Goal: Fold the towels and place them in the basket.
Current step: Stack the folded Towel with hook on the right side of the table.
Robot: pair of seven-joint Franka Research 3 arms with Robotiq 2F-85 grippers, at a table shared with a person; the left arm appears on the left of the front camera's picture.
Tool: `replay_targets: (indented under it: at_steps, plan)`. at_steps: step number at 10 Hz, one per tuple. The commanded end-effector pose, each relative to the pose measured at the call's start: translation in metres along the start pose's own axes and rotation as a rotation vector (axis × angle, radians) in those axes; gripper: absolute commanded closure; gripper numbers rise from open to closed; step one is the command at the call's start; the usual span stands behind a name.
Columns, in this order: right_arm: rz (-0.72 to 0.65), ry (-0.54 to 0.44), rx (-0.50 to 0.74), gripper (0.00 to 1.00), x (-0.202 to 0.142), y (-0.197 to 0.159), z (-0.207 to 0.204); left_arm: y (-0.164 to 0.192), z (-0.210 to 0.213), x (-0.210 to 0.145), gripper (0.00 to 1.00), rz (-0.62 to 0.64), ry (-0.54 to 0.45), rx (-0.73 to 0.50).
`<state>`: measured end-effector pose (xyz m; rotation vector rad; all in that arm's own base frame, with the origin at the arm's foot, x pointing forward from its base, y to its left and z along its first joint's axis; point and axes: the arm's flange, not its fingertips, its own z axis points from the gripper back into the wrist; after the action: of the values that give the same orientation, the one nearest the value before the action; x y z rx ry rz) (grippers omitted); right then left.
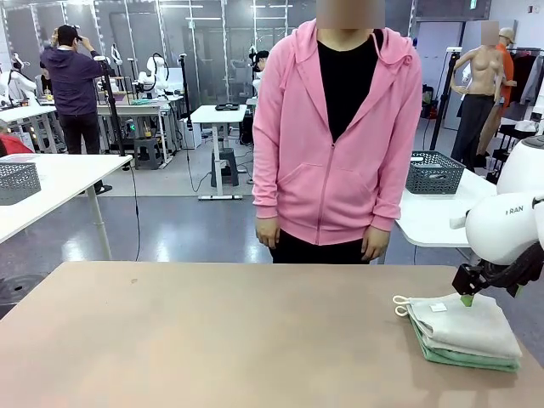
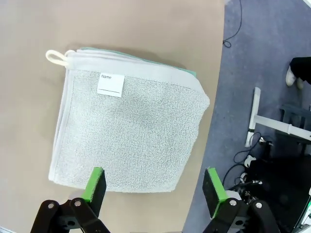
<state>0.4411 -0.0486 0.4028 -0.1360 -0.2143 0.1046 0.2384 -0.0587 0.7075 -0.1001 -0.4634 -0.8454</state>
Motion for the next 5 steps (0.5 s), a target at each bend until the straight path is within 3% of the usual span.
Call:
replay_targets:
  at_steps: [1, 3, 5]
  plan:
    - [0.009, -0.003, -0.001, 0.00, 0.001, -0.003, 0.001, 0.000, 0.000, -0.001, 0.00, -0.003, 0.001, 0.009]
    - [0.000, 0.000, 0.000, 0.00, 0.000, 0.000, 0.000, 0.000, 0.000, -0.001, 0.00, -0.003, 0.001, 0.009]
    - [0.019, -0.022, 0.022, 0.00, -0.021, -0.015, 0.072, 0.000, 0.000, -0.001, 0.00, -0.003, 0.001, 0.009]
